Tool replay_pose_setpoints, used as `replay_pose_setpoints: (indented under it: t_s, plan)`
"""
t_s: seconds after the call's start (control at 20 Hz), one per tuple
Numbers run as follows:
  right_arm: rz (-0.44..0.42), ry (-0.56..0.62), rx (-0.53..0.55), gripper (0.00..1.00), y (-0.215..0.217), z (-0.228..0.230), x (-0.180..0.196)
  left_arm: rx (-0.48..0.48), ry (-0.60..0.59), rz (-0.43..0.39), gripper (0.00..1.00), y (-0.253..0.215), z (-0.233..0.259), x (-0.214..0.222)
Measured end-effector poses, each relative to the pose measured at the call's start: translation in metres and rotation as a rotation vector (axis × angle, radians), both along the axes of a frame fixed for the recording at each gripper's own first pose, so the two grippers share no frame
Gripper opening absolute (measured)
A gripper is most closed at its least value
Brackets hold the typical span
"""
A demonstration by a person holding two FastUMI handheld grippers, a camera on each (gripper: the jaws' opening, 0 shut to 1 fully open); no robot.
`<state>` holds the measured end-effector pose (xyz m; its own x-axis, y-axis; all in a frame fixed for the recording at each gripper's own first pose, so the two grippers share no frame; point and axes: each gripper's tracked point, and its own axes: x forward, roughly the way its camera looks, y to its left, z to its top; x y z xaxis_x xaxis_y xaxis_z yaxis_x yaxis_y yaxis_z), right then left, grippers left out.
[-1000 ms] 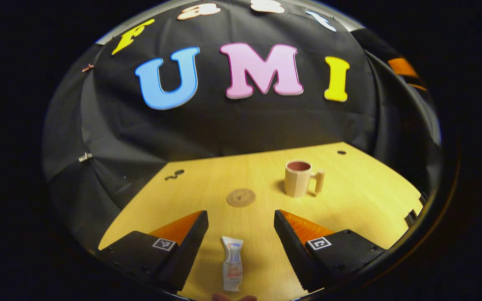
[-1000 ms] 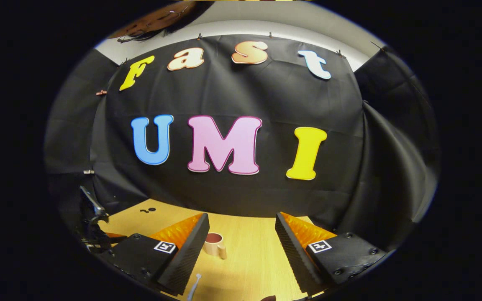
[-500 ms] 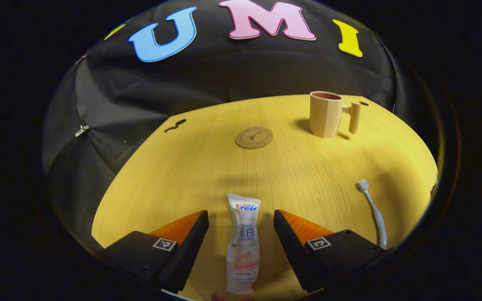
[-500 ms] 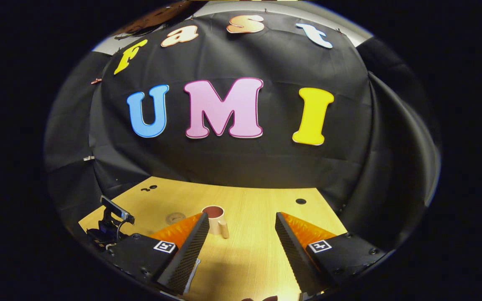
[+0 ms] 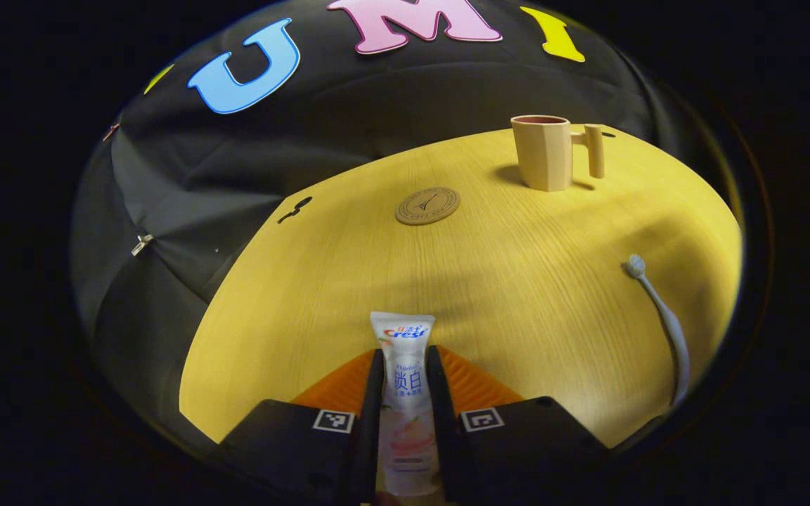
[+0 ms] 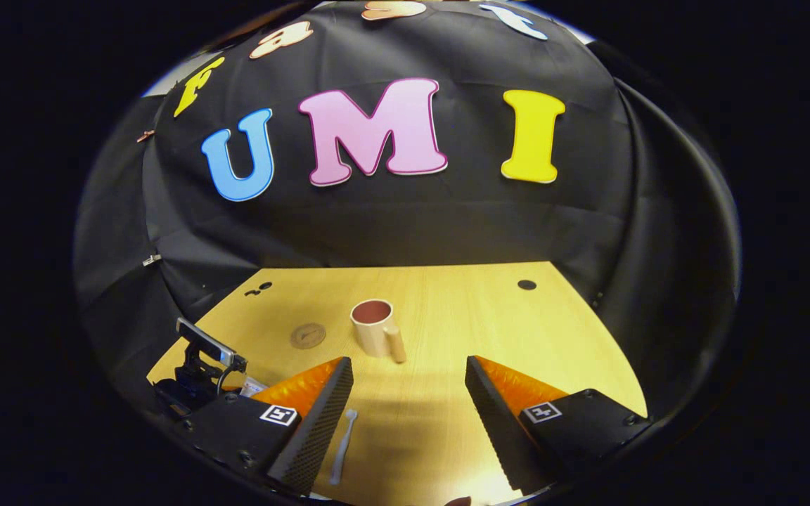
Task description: Put the toothbrush and toothpaste on the desktop into the cup, then pick up the cup and place it on the coaster on the desktop.
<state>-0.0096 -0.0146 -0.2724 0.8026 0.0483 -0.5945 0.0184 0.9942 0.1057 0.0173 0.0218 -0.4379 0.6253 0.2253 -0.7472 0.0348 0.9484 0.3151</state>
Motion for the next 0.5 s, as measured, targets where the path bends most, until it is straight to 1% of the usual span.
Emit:
replay_pose_setpoints:
  t_s: [0.1,0.15,0.25,0.3,0.35,0.5]
  plan:
    - [0.008,0.059,0.021,0.99,0.015,-0.020,-0.010,0.035,0.029,0.042,0.37,0.013,0.000,-0.004]
    - [0.008,0.088,0.032,0.98,0.023,-0.030,-0.015,0.011,0.032,0.048,0.35,0.013,0.000,-0.002]
    - [0.012,0.143,0.033,0.98,0.040,-0.052,-0.025,-0.071,0.034,0.061,0.31,0.012,0.000,-0.001]
    - [0.019,0.177,0.017,0.99,0.047,-0.064,-0.032,-0.117,0.034,0.064,0.30,0.013,0.001,-0.001]
    - [0.028,0.204,-0.007,0.99,0.051,-0.077,-0.036,-0.168,0.032,0.063,0.26,0.012,0.002,0.000]
    - [0.048,0.278,-0.058,0.98,0.071,-0.108,-0.046,-0.370,0.054,0.078,0.20,0.002,0.005,0.002]
